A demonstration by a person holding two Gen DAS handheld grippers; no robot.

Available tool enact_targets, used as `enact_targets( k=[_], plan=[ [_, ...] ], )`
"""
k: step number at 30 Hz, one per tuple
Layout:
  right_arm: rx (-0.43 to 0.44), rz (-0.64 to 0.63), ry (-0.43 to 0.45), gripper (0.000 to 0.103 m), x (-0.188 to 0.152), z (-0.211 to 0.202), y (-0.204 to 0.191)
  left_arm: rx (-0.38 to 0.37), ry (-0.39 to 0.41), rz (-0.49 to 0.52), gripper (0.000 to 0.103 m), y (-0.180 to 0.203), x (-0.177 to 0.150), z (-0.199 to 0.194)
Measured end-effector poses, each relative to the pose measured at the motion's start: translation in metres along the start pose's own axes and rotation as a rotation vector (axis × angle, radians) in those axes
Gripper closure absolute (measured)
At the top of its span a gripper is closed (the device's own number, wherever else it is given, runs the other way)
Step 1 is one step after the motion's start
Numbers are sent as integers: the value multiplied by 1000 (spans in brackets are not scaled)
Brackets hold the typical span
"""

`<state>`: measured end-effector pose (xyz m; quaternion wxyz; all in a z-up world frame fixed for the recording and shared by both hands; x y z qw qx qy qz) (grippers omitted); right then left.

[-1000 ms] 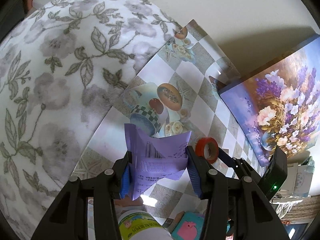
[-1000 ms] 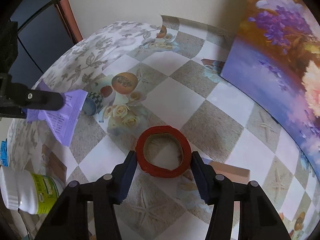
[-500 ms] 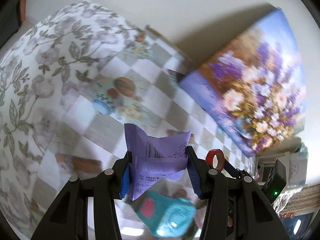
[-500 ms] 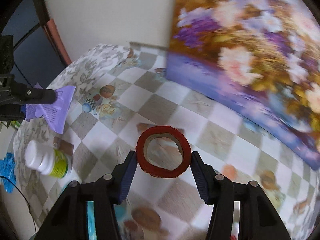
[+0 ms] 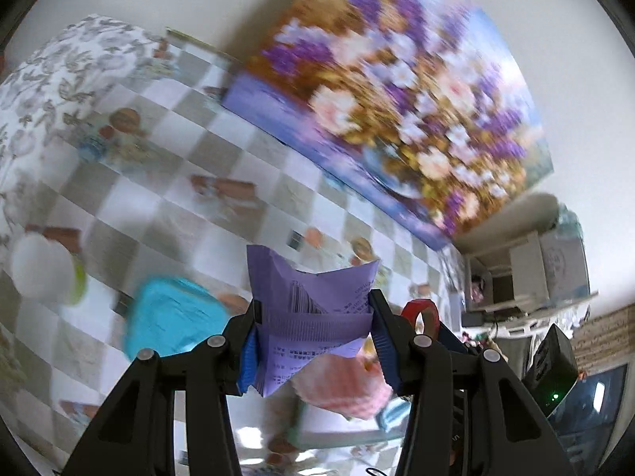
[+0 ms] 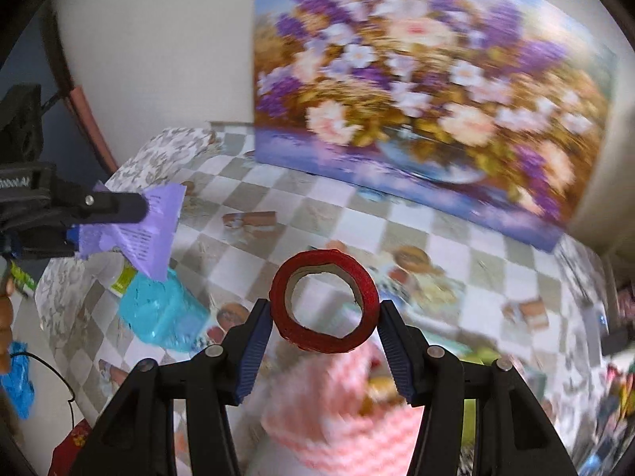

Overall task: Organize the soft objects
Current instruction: 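Carry the purple packet and red tape roll over the white tray with both grippers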

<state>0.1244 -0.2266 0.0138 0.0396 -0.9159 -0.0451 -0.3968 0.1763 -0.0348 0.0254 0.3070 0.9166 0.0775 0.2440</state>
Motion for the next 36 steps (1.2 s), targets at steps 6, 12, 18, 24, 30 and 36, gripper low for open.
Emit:
enact_targets(
  k=[6,12,18,24,30,36],
  plan=[
    [-59,134,32,46,-31,-39,41,-29,-8,55,52,44,-41,13],
    [-122,187,51,46,-57,-62,66,-30,-18,112,52,69,-82,31],
    [-201,245,37,46,-82,-77,86,-43,-68,154,52,80,-124,53],
    [-202,373,28,45,-112,-89,99,-54,-103,217,52,86,-151,57],
    [-219,442,-5,45,-138,-93,102,-35,-122,256,52,83,-171,57],
    [-237,465,-32,45,-156,-96,100,-38,-150,269,52,82,-189,56]
  ],
)
Point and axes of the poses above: each gripper's, at about its wrist camera, not at the fingertips, and z roughly the way its jaws point, y to its right, x to its top, the point moved 5 cm from there along z, roughly the way its jaws point, and after that the axes turned 12 degrees about y, right-handed, at the moved point
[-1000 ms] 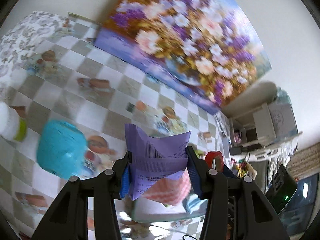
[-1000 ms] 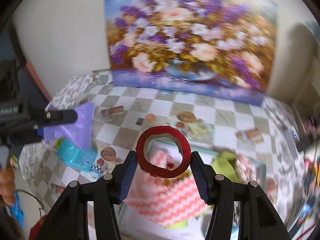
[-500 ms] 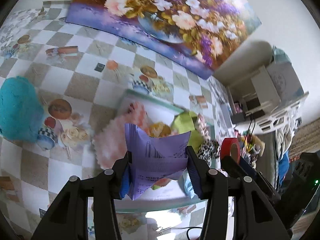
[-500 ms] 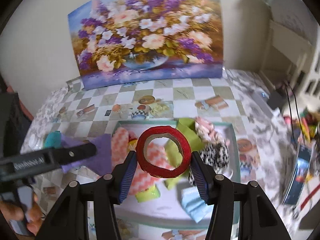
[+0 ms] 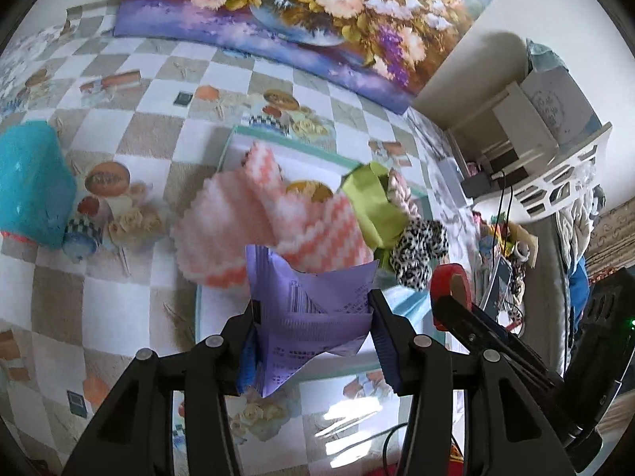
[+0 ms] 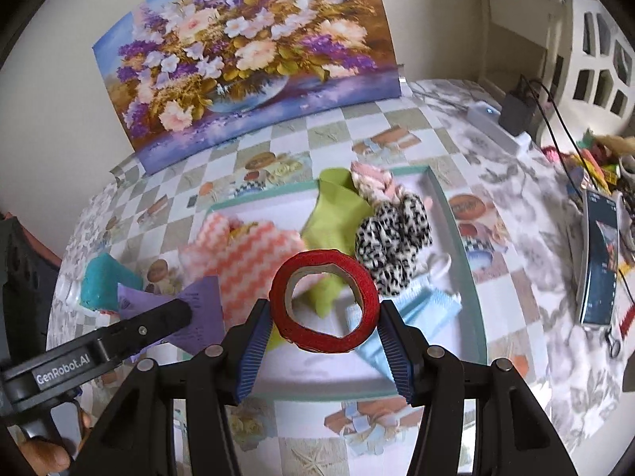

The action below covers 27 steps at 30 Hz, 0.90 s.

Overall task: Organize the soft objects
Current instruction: 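Carry the purple packet and red tape roll over the white tray with both grippers, then release the red tape roll and purple packet into the tray, open both grippers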

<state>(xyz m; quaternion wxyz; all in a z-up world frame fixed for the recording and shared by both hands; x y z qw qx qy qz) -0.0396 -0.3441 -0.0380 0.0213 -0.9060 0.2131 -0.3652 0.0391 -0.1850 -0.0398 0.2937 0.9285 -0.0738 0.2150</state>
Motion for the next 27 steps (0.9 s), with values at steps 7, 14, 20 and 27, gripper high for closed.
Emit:
enact_targets(
  k=[7,14,20,27],
  plan=[
    [-30,-17,-50,45,-10,10,-1,35,-59,-10,52,-11,-14,17],
    [-48,-44,-148,45,-25,36,-7,65,-107,-28,52,-19,-24,36],
    [-53,-41,-203,45,-35,48,-6,78,-125,-41,51,-26,-28,44],
    [-56,-27,-247,45,-44,57,-3,101,-140,-69,45,-34,-30,49]
  ],
)
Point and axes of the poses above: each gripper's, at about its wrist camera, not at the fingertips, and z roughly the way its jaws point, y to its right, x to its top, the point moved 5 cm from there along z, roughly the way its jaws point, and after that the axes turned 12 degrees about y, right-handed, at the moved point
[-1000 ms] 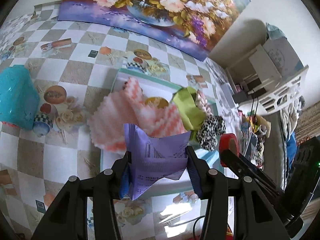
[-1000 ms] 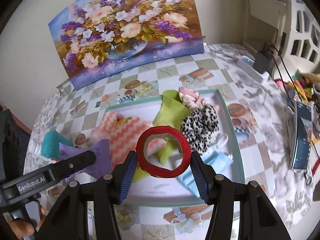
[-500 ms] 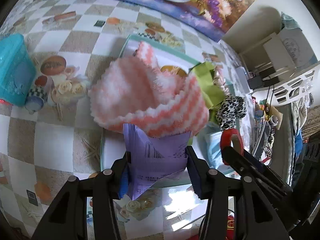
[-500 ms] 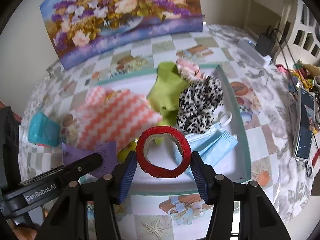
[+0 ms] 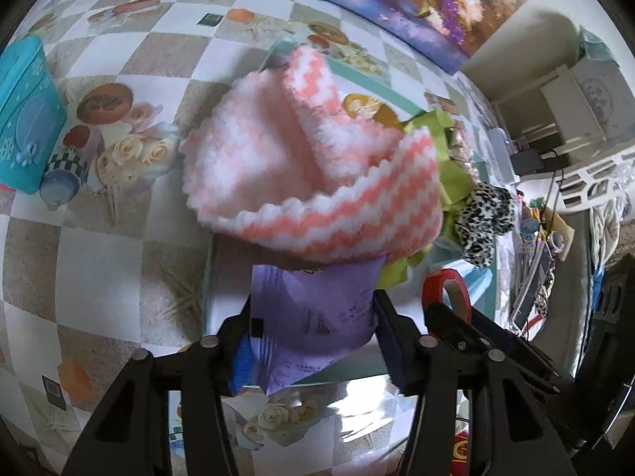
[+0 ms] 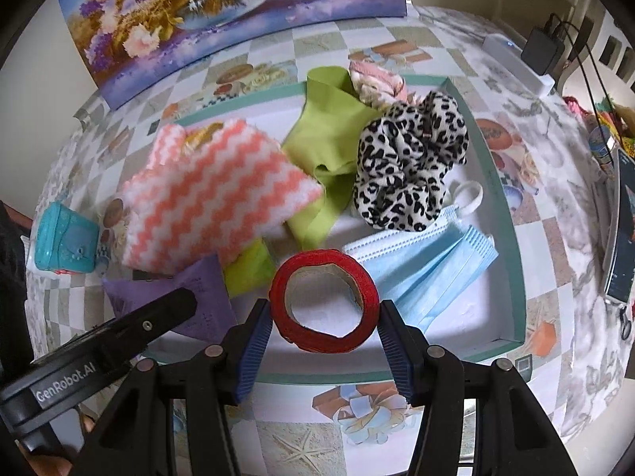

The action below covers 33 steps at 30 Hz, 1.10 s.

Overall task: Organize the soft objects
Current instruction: 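Release the red tape roll and purple packet into the tray, open both grippers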

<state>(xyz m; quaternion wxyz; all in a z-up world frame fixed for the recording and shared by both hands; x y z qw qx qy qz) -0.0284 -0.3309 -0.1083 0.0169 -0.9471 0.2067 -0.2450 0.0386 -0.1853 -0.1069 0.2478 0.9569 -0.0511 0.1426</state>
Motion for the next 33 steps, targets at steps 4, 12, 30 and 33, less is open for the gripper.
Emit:
enact_targets(
  k=[4,12,30,33],
  plan=[
    [-3,0,-13,45,-2,3,1,2,-18,-30,41,-6,-1,2],
    [-6,-9,-22,45,-3,7,-3,21,-36,-2,36,1,-3,3],
    [-13,-19,46,39,8,-9,-1,34,63,48,22,10,16,-34],
    [-15,-17,48,39,8,-10,-1,50,93,54,22,7,22,-41]
  ],
)
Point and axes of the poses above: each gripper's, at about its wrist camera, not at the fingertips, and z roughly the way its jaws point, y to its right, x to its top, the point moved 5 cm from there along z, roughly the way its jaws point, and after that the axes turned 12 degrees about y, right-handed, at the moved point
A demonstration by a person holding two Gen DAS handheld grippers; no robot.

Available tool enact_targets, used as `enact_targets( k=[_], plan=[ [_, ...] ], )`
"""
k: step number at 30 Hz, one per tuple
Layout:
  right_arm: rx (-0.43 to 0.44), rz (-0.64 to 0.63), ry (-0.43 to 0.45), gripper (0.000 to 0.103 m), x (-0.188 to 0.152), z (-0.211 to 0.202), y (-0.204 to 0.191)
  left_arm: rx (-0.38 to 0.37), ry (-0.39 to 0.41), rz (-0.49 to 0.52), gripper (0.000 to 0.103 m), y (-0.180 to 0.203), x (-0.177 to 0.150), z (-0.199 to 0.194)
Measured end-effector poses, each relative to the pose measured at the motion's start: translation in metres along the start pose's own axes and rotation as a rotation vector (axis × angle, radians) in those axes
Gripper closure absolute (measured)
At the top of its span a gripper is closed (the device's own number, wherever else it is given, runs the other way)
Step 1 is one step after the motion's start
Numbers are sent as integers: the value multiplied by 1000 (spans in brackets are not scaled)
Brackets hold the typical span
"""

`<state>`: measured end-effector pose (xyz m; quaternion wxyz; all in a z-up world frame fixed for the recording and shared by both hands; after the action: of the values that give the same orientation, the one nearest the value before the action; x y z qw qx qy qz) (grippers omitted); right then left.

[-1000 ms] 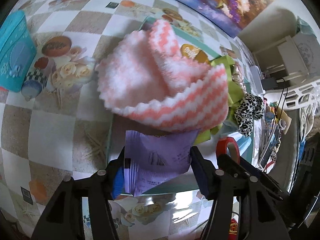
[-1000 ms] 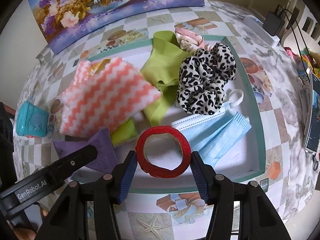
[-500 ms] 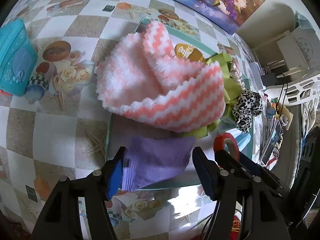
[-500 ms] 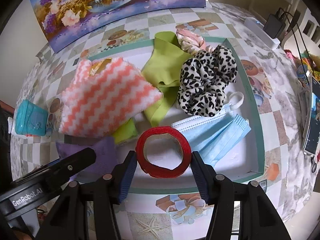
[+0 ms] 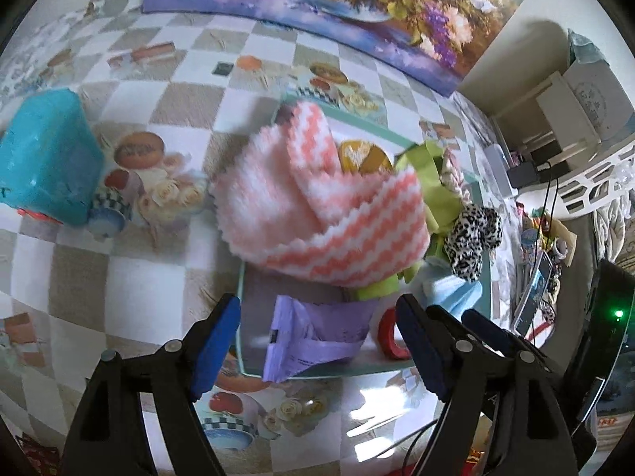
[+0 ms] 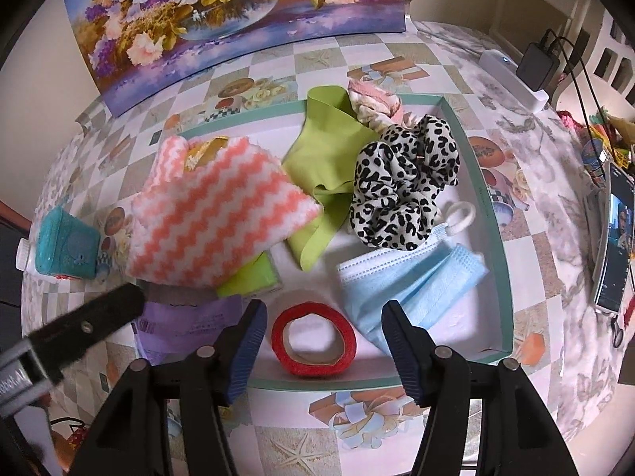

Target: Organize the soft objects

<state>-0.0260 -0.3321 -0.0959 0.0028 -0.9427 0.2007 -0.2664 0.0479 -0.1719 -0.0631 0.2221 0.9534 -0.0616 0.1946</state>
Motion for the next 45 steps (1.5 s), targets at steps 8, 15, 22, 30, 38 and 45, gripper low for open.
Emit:
enact_targets(
  k=[8,15,22,30,38,45],
  plan=[
    [-4,-5,0,39,0,0,1,51,16,-20,20,-15,5,2],
    [-33,-7,33,7,3,-2,5,181,75,27,5,-30,10,0],
    [-46,17,50,0,4,-3,11,283,109,70,4,-44,16,-2],
    [-45,1,54,0,4,-4,7,365,126,108,4,-47,20,-7],
    [-45,-28,85,0,4,-14,-2,491,200,153,4,-46,28,-27],
    [-43,-36,100,0,0,-21,-9,510,237,175,4,-49,22,-45]
  ],
)
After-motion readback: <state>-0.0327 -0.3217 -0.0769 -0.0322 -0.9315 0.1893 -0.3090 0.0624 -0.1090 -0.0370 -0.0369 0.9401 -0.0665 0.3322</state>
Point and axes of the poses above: each gripper's, at about its wrist camera, not at the fingertips, and z roughly the way its jaws point, y to its right, x to its top, the point moved 5 cm from there along z, roughly the way its jaws point, and after that the axes turned 12 degrees about y, right-handed, at the moved point
